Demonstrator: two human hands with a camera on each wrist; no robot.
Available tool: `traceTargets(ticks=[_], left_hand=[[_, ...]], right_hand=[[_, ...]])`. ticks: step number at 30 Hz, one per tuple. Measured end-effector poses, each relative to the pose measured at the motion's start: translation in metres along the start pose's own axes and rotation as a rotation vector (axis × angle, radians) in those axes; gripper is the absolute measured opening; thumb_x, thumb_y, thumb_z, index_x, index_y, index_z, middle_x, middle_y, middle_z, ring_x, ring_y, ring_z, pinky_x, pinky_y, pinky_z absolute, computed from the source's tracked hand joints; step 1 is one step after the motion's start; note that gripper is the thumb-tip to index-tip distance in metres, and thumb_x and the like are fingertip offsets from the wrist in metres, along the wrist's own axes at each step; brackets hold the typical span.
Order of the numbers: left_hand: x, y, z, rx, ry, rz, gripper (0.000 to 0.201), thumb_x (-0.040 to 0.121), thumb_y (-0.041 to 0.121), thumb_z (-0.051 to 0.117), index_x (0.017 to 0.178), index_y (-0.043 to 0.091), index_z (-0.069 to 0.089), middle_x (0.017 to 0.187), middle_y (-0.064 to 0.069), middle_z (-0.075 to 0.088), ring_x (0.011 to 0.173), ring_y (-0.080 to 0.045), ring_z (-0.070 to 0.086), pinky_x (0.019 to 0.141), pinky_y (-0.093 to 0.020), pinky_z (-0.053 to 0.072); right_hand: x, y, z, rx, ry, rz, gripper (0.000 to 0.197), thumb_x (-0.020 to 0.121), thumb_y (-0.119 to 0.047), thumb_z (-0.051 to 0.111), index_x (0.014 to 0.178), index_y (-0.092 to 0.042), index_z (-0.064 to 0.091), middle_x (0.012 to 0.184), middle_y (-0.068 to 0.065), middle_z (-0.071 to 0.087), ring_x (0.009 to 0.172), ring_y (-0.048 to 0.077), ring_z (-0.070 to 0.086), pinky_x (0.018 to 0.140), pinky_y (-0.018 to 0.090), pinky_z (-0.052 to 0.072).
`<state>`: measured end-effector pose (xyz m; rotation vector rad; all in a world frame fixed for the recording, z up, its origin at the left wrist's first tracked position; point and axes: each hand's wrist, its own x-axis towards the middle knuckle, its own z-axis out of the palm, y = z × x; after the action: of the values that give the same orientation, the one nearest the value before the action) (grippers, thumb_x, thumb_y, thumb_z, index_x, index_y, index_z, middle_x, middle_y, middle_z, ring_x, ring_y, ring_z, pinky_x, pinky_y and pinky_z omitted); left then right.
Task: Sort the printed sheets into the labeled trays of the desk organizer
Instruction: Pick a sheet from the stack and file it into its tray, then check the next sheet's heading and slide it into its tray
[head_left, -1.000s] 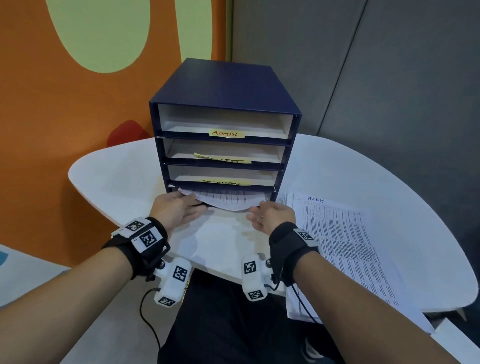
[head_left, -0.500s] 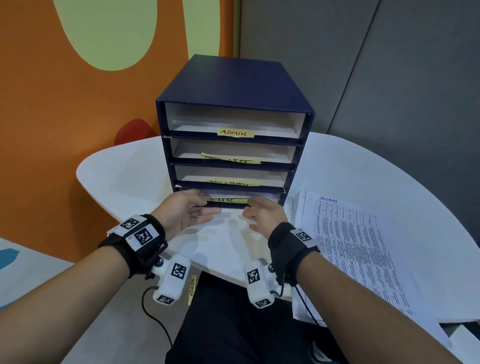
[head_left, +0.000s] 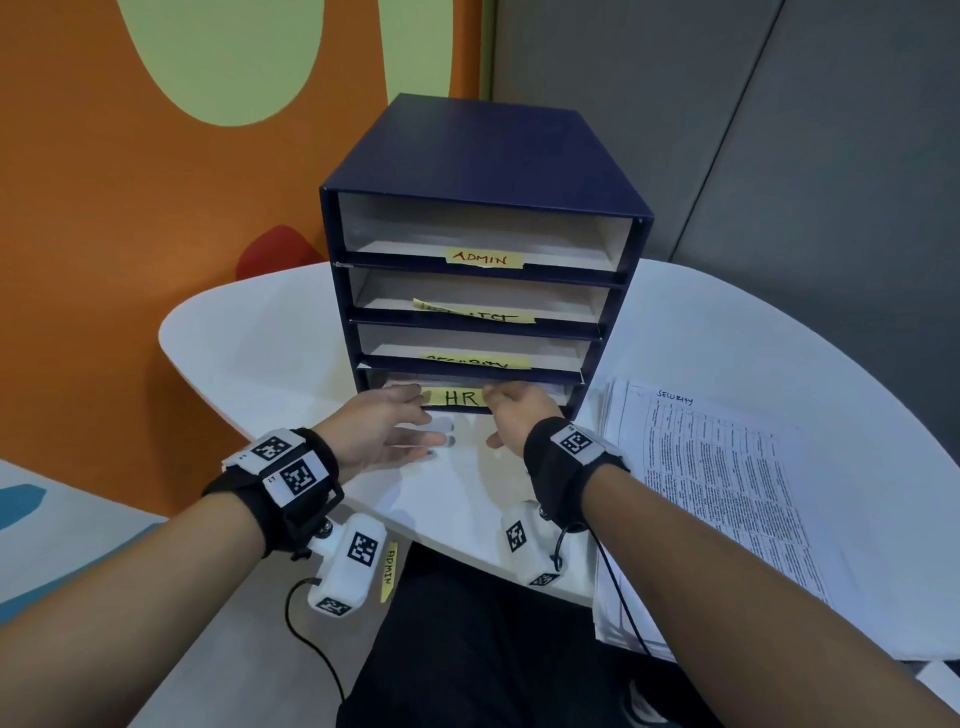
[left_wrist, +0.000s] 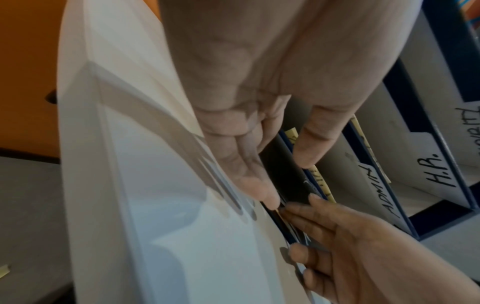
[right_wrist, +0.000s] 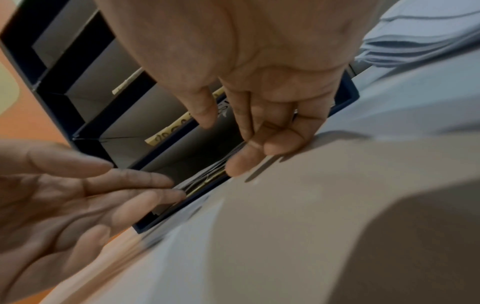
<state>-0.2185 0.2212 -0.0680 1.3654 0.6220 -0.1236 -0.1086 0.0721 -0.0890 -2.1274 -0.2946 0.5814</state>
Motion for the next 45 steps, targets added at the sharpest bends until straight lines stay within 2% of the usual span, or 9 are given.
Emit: traceTargets(ticks=[6,11,17,20,22,32,36,39,45], left_hand=[[0.004,-0.004,-0.006,0.004,0.0,-0.008,0.024,0.097,0.003,0.056,0.108,0.025,0.059,0.134,0.011,0.055,0.101,-0.027,0.073,0.101,-0.042,0.052],[0.008,-0.01,-0.012,0.017,-0.007,-0.009,0.05,0.097,0.004,0.056,0.144,0.018,0.045,0.148,0.011,0.047,0.103,-0.027,0.073,0.099,-0.04,0.052],[0.0,-0.007,-0.01,0.03,0.012,0.015,0.036,0.096,0.004,0.058,0.128,0.021,0.053,0.144,0.009,0.052,0.101,-0.025,0.074,0.091,-0.036,0.058],[-0.004,-0.005,-0.005,0.061,0.027,0.038,0.034,0.097,0.006,0.058,0.129,0.018,0.055,0.137,0.005,0.058,0.1,-0.023,0.074,0.077,-0.031,0.062],[-0.007,-0.005,0.001,0.121,0.016,0.06,0.033,0.098,0.01,0.059,0.13,0.018,0.057,0.132,0.004,0.065,0.102,-0.021,0.073,0.085,-0.035,0.059],[-0.033,-0.005,0.063,0.389,-0.105,0.171,0.027,0.099,0.007,0.054,0.121,0.019,0.065,0.114,0.004,0.075,0.097,-0.022,0.074,0.082,-0.032,0.054],[-0.046,-0.014,0.089,0.466,-0.174,0.198,0.025,0.099,0.006,0.054,0.119,0.016,0.065,0.112,-0.001,0.075,0.09,-0.021,0.074,0.079,-0.03,0.055],[-0.052,-0.018,0.106,0.537,-0.219,0.242,0.024,0.098,0.003,0.054,0.116,0.015,0.066,0.109,-0.002,0.076,0.086,-0.022,0.073,0.079,-0.032,0.054],[-0.044,0.002,0.156,0.679,-0.292,0.328,0.026,0.095,0.0,0.053,0.11,0.017,0.065,0.104,0.0,0.076,0.079,-0.015,0.074,0.069,-0.026,0.053]], right_hand=[[0.003,-0.008,0.003,-0.023,-0.045,0.039,0.053,0.097,-0.052,0.04,0.139,-0.021,0.045,0.104,0.009,0.07,0.064,0.002,0.061,0.05,0.02,0.036],[0.008,-0.006,0.006,-0.028,-0.053,0.04,0.05,0.095,-0.038,0.051,0.141,-0.021,0.044,0.103,0.009,0.07,0.069,0.008,0.066,0.045,0.016,0.038],[0.003,-0.001,-0.002,-0.058,-0.066,0.002,0.042,0.089,-0.028,0.057,0.131,-0.019,0.057,0.113,0.008,0.069,0.094,0.02,0.068,0.084,0.027,0.053],[-0.012,-0.006,-0.016,-0.004,-0.119,-0.007,0.03,0.092,-0.018,0.057,0.118,-0.007,0.065,0.114,0.011,0.067,0.089,0.025,0.071,0.088,0.035,0.056],[-0.022,-0.007,-0.028,-0.019,-0.135,-0.008,0.024,0.09,-0.017,0.059,0.11,-0.008,0.069,0.113,0.008,0.068,0.087,0.023,0.072,0.089,0.038,0.056],[-0.083,-0.003,-0.125,0.038,-0.051,0.015,0.02,0.091,-0.012,0.058,0.108,-0.008,0.068,0.114,0.007,0.069,0.094,0.023,0.071,0.055,0.021,0.047],[-0.104,0.003,-0.159,0.139,0.019,0.02,0.019,0.094,-0.01,0.054,0.11,-0.007,0.065,0.113,0.007,0.069,0.073,0.015,0.068,0.047,0.013,0.041],[-0.111,0.02,-0.176,0.059,0.11,0.006,0.021,0.092,-0.012,0.056,0.109,-0.006,0.066,0.109,0.008,0.069,0.075,0.017,0.069,0.049,0.016,0.046],[-0.109,0.068,-0.189,-0.525,0.182,0.139,0.03,0.084,-0.018,0.06,0.112,-0.013,0.067,0.11,0.009,0.07,0.097,0.027,0.068,0.087,0.038,0.056]])
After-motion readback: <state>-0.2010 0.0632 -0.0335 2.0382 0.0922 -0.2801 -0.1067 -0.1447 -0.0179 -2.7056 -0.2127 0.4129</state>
